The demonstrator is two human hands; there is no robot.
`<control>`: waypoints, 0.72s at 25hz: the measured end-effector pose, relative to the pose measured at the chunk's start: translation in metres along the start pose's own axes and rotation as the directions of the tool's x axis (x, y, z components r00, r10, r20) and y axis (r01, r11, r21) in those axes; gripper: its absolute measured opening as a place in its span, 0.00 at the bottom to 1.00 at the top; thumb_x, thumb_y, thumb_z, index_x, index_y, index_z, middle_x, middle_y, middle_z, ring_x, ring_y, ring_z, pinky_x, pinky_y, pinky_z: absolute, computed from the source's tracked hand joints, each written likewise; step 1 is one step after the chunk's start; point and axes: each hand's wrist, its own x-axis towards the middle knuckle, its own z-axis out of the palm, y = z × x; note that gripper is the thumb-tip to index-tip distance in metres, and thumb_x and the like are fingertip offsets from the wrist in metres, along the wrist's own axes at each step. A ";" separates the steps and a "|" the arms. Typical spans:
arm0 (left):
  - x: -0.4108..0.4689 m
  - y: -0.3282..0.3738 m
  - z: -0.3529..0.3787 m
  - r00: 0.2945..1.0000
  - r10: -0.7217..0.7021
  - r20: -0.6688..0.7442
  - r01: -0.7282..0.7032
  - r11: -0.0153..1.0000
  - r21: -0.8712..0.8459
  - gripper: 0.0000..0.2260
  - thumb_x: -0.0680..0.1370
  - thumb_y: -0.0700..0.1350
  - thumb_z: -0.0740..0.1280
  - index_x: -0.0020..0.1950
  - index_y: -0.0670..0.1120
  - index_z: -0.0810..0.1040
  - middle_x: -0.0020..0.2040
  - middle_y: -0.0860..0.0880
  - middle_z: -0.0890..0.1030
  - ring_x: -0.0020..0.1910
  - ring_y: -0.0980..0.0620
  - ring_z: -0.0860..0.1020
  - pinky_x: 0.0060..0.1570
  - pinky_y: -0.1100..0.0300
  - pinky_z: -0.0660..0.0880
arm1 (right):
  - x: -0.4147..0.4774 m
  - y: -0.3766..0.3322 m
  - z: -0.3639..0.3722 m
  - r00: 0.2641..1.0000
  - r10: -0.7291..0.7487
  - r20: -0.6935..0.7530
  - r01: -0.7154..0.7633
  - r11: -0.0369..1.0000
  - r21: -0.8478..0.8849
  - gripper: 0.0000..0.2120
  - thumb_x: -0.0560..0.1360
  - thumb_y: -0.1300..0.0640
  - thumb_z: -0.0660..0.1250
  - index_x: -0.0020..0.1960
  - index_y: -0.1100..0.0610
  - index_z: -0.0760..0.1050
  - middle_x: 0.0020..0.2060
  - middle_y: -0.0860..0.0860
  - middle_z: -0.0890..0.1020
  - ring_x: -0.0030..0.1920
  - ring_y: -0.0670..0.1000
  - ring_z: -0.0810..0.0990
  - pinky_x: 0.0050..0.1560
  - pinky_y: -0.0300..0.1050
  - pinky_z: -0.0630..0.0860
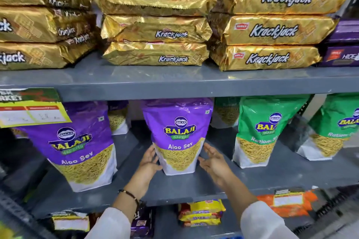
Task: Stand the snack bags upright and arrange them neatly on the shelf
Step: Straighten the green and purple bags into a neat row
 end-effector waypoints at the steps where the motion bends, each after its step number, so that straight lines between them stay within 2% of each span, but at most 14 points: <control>1: 0.001 0.002 -0.001 1.000 -0.003 0.011 0.003 1.000 0.010 0.40 0.60 0.24 0.60 0.71 0.44 0.61 0.74 0.43 0.64 0.72 0.44 0.64 0.48 0.60 0.73 | 0.000 -0.002 0.002 1.000 0.006 0.026 -0.005 1.000 -0.023 0.27 0.71 0.77 0.55 0.63 0.54 0.69 0.52 0.42 0.77 0.58 0.51 0.76 0.41 0.35 0.75; 3: 0.000 0.003 -0.003 1.000 -0.014 0.015 0.013 0.999 0.044 0.37 0.64 0.22 0.58 0.71 0.43 0.61 0.73 0.44 0.66 0.72 0.44 0.65 0.49 0.59 0.71 | -0.001 0.000 0.003 0.999 0.025 0.046 -0.023 0.999 -0.034 0.27 0.71 0.78 0.54 0.64 0.57 0.69 0.49 0.43 0.79 0.51 0.47 0.78 0.40 0.34 0.75; 7: -0.010 0.006 -0.001 0.999 -0.039 0.020 0.037 0.997 0.074 0.34 0.69 0.20 0.50 0.72 0.44 0.60 0.67 0.47 0.69 0.69 0.46 0.67 0.35 0.69 0.76 | -0.004 0.008 -0.004 0.998 0.035 0.059 -0.034 0.999 -0.028 0.27 0.71 0.78 0.52 0.59 0.53 0.71 0.49 0.44 0.80 0.49 0.46 0.80 0.42 0.36 0.76; 9: -0.013 0.006 -0.001 0.999 -0.042 0.013 0.041 0.997 0.064 0.34 0.70 0.20 0.49 0.72 0.44 0.61 0.66 0.48 0.69 0.64 0.47 0.69 0.33 0.71 0.76 | -0.006 0.009 -0.004 0.997 0.027 0.074 -0.026 1.000 -0.017 0.28 0.70 0.78 0.52 0.56 0.50 0.72 0.50 0.44 0.80 0.49 0.47 0.80 0.42 0.36 0.76; 13: -0.009 0.004 -0.004 0.999 -0.042 0.012 0.041 0.998 0.041 0.33 0.70 0.20 0.50 0.72 0.43 0.61 0.69 0.46 0.68 0.62 0.47 0.70 0.34 0.70 0.77 | -0.007 0.008 0.000 0.997 0.020 0.080 -0.020 1.000 -0.005 0.26 0.71 0.78 0.54 0.51 0.48 0.75 0.50 0.44 0.80 0.52 0.48 0.80 0.39 0.36 0.77; 15: -0.008 0.002 -0.004 0.999 -0.036 0.006 0.036 0.998 0.049 0.33 0.70 0.21 0.51 0.72 0.44 0.61 0.71 0.46 0.68 0.63 0.48 0.71 0.38 0.67 0.76 | -0.006 0.007 0.000 0.996 0.020 0.082 -0.019 1.000 -0.015 0.26 0.71 0.77 0.54 0.50 0.48 0.75 0.50 0.44 0.81 0.52 0.49 0.80 0.41 0.37 0.77; 18: -0.007 -0.001 -0.005 0.999 -0.035 -0.007 0.035 0.998 0.047 0.34 0.70 0.21 0.53 0.72 0.44 0.61 0.72 0.45 0.67 0.67 0.46 0.69 0.44 0.62 0.72 | -0.002 0.007 -0.002 0.995 0.026 0.098 -0.024 0.999 -0.024 0.27 0.71 0.77 0.54 0.56 0.50 0.74 0.53 0.45 0.80 0.56 0.51 0.79 0.44 0.39 0.77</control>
